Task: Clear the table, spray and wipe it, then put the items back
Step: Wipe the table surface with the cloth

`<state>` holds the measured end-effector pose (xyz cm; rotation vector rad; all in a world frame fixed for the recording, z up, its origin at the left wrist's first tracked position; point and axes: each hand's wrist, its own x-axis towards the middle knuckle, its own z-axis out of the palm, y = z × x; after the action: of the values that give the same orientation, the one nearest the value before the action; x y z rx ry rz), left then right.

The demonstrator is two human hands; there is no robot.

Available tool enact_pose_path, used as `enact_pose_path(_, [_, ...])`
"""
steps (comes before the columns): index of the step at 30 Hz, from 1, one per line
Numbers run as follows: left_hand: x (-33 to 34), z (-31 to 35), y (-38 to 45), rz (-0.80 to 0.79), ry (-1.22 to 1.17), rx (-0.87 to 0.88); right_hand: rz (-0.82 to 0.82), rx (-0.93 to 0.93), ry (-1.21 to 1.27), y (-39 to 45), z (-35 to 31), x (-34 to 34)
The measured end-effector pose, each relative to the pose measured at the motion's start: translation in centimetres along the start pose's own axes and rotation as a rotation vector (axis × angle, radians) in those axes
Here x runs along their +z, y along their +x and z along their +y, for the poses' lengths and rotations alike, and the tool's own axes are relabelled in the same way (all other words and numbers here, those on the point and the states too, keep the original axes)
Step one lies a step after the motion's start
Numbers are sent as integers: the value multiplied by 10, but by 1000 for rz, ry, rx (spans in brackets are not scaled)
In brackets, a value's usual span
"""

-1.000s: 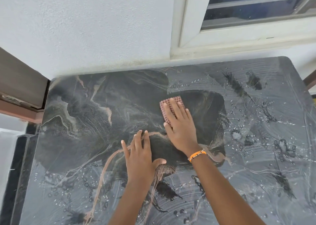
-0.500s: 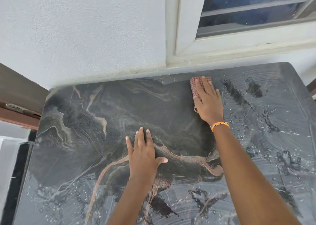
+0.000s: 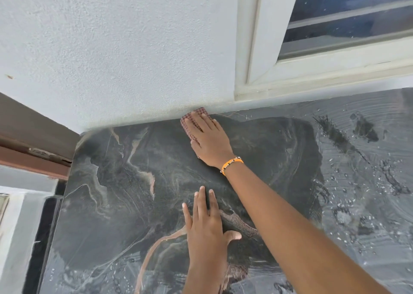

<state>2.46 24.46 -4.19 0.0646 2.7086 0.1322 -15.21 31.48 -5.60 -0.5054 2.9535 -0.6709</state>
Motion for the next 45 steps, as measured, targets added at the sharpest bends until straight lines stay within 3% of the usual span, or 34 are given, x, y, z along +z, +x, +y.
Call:
enact_pose_path(6, [-6,10,-3,6,28,25,-13,-29,-46,-9,24,-7])
enact_pose_path(17, [9,40,-9,-57,46,130,183,498,9,-106,180,-79])
enact_pose_path(23, [14,34,-7,-11,41,163,257,679,-17,-147,173,-73])
enact_pose_path(27, [16,35,-5,2,64,170,204,525,15,-148,108,-46])
enact_pose_path(32, [9,33,-11,36,54,173,56,118,48,-127,25,-6])
enact_pose_path(34, [12,30,-16,60,62,180,-5,44,56,-125,21,-5])
enact_pose_path(37, [19,25,-29,-34,18,167,-28,30,18,-135,46,-18])
enact_pose_path(40, [23,28,-43,2,13,232,46,204,-6,-157,88,-38])
enact_pose_path(45, [28,28,-60,-84,63,300,185,591,27,-224,156,-72])
